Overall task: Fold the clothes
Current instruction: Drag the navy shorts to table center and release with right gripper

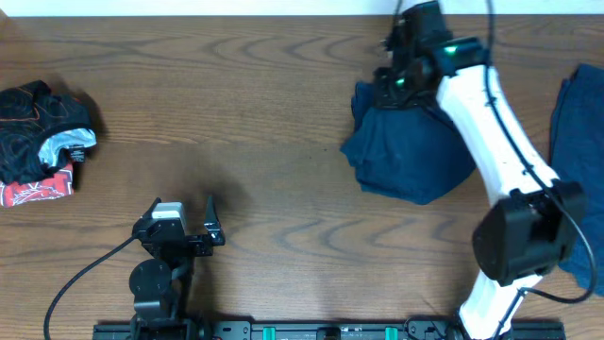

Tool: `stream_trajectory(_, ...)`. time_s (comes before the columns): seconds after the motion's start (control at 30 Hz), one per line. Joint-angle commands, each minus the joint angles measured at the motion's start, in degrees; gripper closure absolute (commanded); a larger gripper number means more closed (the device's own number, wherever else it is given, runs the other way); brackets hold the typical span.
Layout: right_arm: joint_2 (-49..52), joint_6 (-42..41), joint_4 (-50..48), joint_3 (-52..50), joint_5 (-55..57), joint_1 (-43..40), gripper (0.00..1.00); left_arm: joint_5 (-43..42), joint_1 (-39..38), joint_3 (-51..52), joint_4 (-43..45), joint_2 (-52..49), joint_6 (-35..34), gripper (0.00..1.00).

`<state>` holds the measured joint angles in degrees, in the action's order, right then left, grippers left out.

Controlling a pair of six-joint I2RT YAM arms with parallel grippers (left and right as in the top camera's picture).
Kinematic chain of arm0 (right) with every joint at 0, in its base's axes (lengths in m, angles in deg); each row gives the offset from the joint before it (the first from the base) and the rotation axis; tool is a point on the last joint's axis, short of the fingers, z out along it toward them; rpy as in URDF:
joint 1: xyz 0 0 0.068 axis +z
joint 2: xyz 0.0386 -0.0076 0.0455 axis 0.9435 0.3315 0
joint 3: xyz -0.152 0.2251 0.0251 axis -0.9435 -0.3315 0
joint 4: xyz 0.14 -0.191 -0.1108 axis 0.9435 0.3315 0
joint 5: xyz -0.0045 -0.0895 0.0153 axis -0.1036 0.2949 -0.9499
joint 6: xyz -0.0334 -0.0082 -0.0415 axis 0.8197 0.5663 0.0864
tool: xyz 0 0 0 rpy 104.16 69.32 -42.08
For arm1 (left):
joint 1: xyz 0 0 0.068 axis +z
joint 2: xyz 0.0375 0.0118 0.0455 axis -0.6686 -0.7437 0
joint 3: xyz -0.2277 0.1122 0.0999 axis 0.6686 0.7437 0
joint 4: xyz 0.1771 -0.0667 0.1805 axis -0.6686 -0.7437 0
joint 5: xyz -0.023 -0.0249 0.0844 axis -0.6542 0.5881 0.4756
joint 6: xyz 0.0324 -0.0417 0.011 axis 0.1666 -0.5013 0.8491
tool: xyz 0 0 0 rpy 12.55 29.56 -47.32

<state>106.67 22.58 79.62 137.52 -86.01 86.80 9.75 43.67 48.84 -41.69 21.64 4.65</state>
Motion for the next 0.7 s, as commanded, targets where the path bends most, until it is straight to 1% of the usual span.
stream_trajectory(0.0, -0.7, 0.9, -1.6, 1.3, -0.4, 1.2, 0.99, -0.1, -0.2, 1.4, -0.5, 0.3, -0.5, 0.02)
stream_trajectory(0.03, -0.8, 0.5, -1.9, 1.3, -0.4, 1.3, 0.99, -0.1, -0.2, 1.4, -0.5, 0.3, -0.5, 0.02)
stream_trajectory(0.07, -0.9, 0.3, -2.1, 1.3, -0.5, 1.3, 0.95, -0.2, -0.2, 1.4, -0.5, 0.3, -0.5, 0.02)
stream_trajectory(0.1, -0.9, 0.3, -2.1, 1.3, -0.4, 1.2, 0.77, -0.1, -0.2, 1.4, -0.5, 0.3, -0.5, 0.02)
stream_trajectory(0.13, -0.9, 0.3, -2.0, 1.3, -0.4, 1.2, 0.69, -0.1, -0.2, 1.4, -0.5, 0.3, -0.5, 0.02)
stream_trajectory(0.2, -0.9, 0.3, -1.9, 1.3, -0.4, 0.9, 0.40, -0.1, -0.2, 1.4, -0.5, 0.3, -0.5, 0.02)
stream_trajectory(0.23, -0.9, 0.3, -1.9, 1.3, -0.4, 0.7, 0.30, -0.1, -0.2, 1.4, -0.5, 0.3, -0.5, 0.02)
stream_trajectory(0.27, -0.9, 0.3, -2.0, 1.3, -0.4, 0.4, 0.28, -0.1, -0.2, 1.4, -0.5, 0.3, -0.5, 0.02)
stream_trajectory(0.3, -0.9, 0.4, -2.0, 1.3, -0.4, 0.3, 0.28, -0.1, -0.2, 1.4, -0.5, 0.3, -0.5, 0.02)
stream_trajectory(0.37, -0.9, 0.4, -1.9, 1.4, -0.4, -0.3, 0.34, -0.2, -0.2, 1.4, -0.5, 0.3, -0.5, 0.02)
stream_trajectory(0.4, -0.9, 0.6, -1.9, 1.4, -0.4, -0.6, 0.34, -0.1, -0.2, 1.4, -0.5, 0.3, -0.5, 0.02)
stream_trajectory(0.43, -1.1, 0.6, -1.9, 1.5, -0.4, -0.9, 0.34, -0.1, -0.2, 1.4, -0.5, 0.3, -0.5, 0.02)
stream_trajectory(0.53, -1.9, 0.6, -1.8, 2.5, -0.4, -2.8, 0.23, -0.1, -0.2, 1.4, -0.5, 0.3, -0.5, 0.02)
stream_trajectory(0.6, -2.9, 0.6, -1.4, 3.7, -0.4, -4.4, 0.21, -0.1, -0.2, 1.4, -0.5, 0.3, -0.5, 0.02)
stream_trajectory(0.67, -4.4, 0.6, -0.6, 5.2, -0.4, -6.3, 0.21, -0.1, -0.2, 1.4, -0.5, 0.3, -0.5, 0.02)
